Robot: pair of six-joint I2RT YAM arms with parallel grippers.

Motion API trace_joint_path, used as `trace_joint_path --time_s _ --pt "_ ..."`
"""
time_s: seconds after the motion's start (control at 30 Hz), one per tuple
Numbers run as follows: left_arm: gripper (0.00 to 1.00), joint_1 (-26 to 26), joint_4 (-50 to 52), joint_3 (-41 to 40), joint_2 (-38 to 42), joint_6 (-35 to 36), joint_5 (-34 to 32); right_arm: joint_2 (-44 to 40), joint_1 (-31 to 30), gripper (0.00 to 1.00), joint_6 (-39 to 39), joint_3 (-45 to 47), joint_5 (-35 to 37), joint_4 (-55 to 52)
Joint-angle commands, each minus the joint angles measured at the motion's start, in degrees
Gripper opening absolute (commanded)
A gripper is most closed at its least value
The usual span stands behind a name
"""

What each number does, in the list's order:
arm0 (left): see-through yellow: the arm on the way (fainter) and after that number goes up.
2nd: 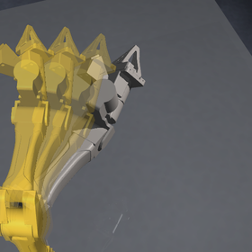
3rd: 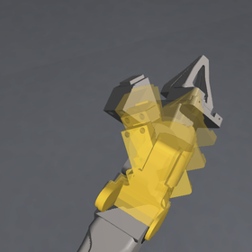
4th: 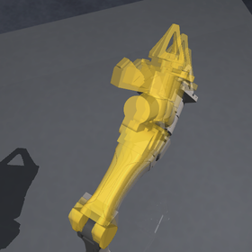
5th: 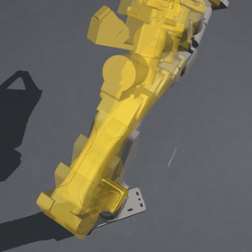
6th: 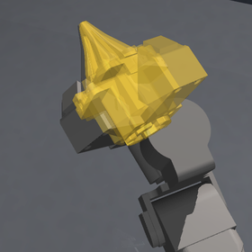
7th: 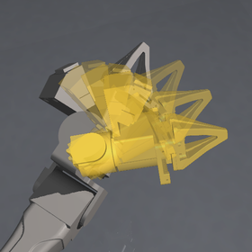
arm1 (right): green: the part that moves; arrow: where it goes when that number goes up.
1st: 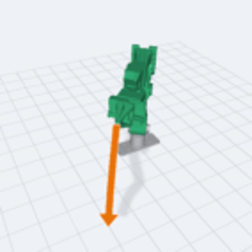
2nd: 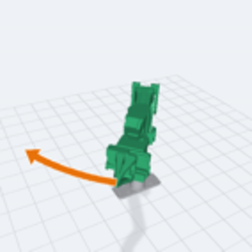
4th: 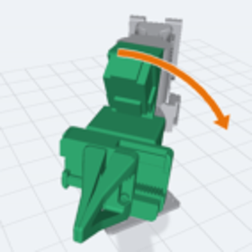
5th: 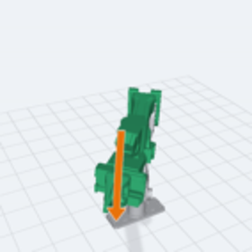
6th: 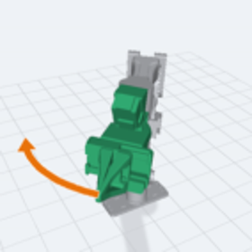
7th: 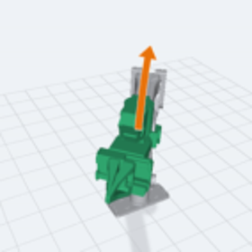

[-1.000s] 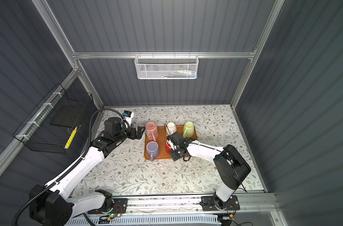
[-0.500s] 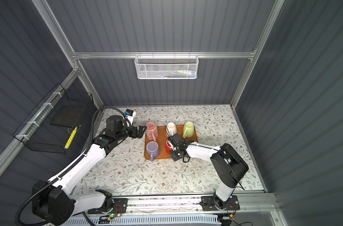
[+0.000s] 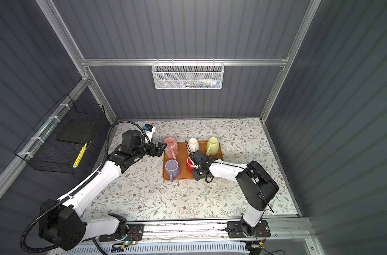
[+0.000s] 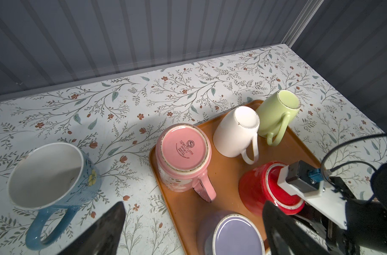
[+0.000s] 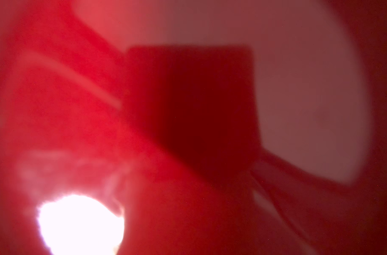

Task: Turn the mug right side up
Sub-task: Pick up the mug from the tray.

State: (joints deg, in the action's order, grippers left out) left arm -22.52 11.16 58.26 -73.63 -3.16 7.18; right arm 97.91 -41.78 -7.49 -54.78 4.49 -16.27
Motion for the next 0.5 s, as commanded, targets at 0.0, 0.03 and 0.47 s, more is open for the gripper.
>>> trace_joint_path --time_s 0.0,0.03,0.47 --pt "0.97 0.2 0.9 2.1 0.5 1.2 0.9 -0.6 -0.3 0.07 -0.3 -0.9 0.8 -0.5" --pt "0.97 0.2 0.9 2.0 0.6 1.2 0.9 -0.9 -0.3 0.06 -0.5 -0.9 0.7 -0.6" --pt "0.95 0.2 1.1 0.0 1.4 0.5 1.3 -5.9 -0.1 0.0 -2.2 -0.2 -1.4 -1.0"
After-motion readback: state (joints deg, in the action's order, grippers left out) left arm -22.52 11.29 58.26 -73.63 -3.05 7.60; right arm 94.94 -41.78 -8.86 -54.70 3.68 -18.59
